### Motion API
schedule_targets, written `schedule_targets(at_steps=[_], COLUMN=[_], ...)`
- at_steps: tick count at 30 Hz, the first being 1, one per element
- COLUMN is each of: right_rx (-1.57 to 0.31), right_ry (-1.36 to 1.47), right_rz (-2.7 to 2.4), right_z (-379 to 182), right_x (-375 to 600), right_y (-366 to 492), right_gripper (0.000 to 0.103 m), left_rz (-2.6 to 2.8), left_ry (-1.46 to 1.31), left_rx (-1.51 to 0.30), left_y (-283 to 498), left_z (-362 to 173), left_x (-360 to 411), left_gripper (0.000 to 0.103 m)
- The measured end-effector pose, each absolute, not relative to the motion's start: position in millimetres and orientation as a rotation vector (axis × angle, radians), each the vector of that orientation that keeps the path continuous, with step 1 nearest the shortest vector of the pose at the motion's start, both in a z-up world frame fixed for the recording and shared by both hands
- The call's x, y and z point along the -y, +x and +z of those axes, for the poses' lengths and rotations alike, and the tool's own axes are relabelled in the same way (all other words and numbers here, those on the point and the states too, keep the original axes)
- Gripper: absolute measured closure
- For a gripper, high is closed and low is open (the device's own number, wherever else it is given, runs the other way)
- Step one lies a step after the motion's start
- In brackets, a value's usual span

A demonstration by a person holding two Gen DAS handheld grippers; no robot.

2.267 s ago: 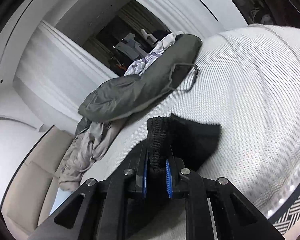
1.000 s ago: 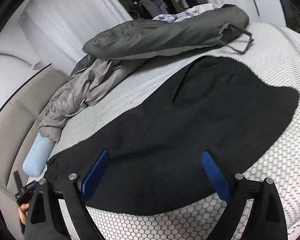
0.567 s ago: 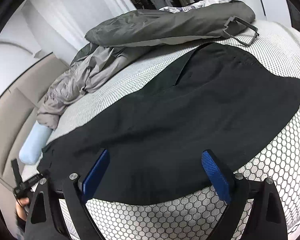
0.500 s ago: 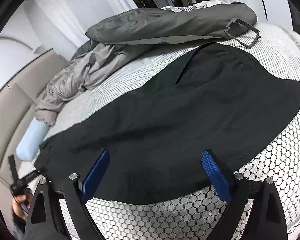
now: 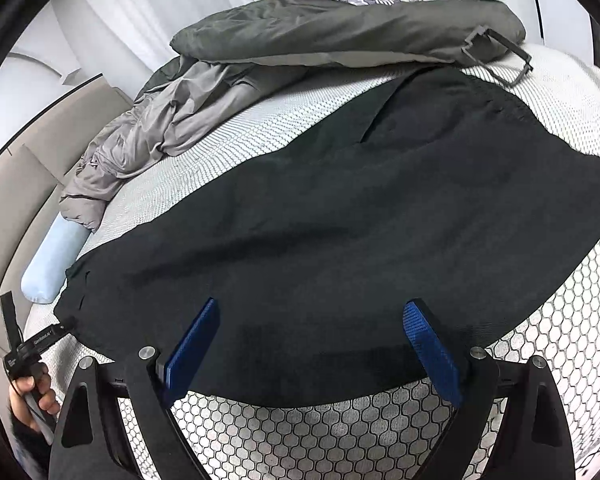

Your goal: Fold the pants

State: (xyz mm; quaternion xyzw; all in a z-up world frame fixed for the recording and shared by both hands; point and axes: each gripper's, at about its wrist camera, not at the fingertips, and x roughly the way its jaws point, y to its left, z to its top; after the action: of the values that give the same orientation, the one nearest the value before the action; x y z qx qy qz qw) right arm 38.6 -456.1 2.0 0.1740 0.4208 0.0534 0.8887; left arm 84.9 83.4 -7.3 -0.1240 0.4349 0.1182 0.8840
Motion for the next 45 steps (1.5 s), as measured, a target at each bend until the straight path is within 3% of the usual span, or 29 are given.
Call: schedule_targets(at_steps=[3, 6, 19, 21, 25, 28, 32, 36, 37, 38, 39, 40, 45], right_rx=[-0.877, -0.873, -0.860, -0.857, -0.844, -0.830, -0.808, -0.806, -0.805, -0.805, -0.807, -0.803, -0.743], right_ry=[0.411, 0.439, 0.470, 0.473, 0.495, 0.517, 0.534, 0.547, 0.546, 0.546, 0.546, 0.552, 0.598], right_rz=[0.116, 0.110, 0.151, 0.151, 0.140, 0.128, 0.113, 0.114, 0.114, 0.109, 0.105, 0.095, 0.022], right_z=[0.6, 0.9, 3.7, 3.9, 4.4, 6.7, 9.9, 10.0, 9.6, 9.1, 8.5, 8.1, 17.0], right_x=[460.9, 463.7, 460.0, 460.9, 470.1, 477.1, 484.3, 485.5, 485.8, 486.4, 486.8, 489.4, 518.7], right_y=[40.8, 40.4, 37.4, 37.3, 33.4, 27.6, 21.4, 23.6, 24.3, 25.1, 26.1, 25.9, 10.4], right_gripper=[0.008, 0.008, 0.008, 0.008, 0.008, 0.008, 0.008, 0.008, 0.008, 0.008, 0.008, 0.008, 0.008], left_rz=[0.186, 0.094, -0.023, 0.020, -0.006, -0.067, -0.105, -0.073, -0.056, -0.027, 0.001, 0.024, 0.011], left_ry=[-0.296, -0.353, -0.618, -0.626, -0.652, -0.676, -0.733, -0.735, -0.734, -0.724, -0.711, -0.699, -0.608], left_rx=[-0.887, -0.895, -0.957, -0.928, -0.926, -0.958, -0.944, -0.942, -0.938, -0.931, -0.932, -0.934, -0.874], left_y=[78.7, 76.0, 106.6, 107.0, 97.1, 93.2, 95.0, 112.0, 115.8, 119.4, 126.4, 127.9, 113.7], left_z=[-2.9, -2.4, -35.7, -34.2, -32.2, -30.6, -32.3, -39.5, -40.6, -40.9, -41.8, -42.8, -22.8], left_x=[-84.6, -85.9, -86.7, -89.1, -93.6, -92.0, -91.1, -85.8, -84.4, -82.9, -80.9, -80.6, -75.9], left_gripper=[0.053, 0.070, 0.072, 0.091, 0.093, 0.091, 0.046, 0.046, 0.048, 0.064, 0.091, 0.097, 0.100])
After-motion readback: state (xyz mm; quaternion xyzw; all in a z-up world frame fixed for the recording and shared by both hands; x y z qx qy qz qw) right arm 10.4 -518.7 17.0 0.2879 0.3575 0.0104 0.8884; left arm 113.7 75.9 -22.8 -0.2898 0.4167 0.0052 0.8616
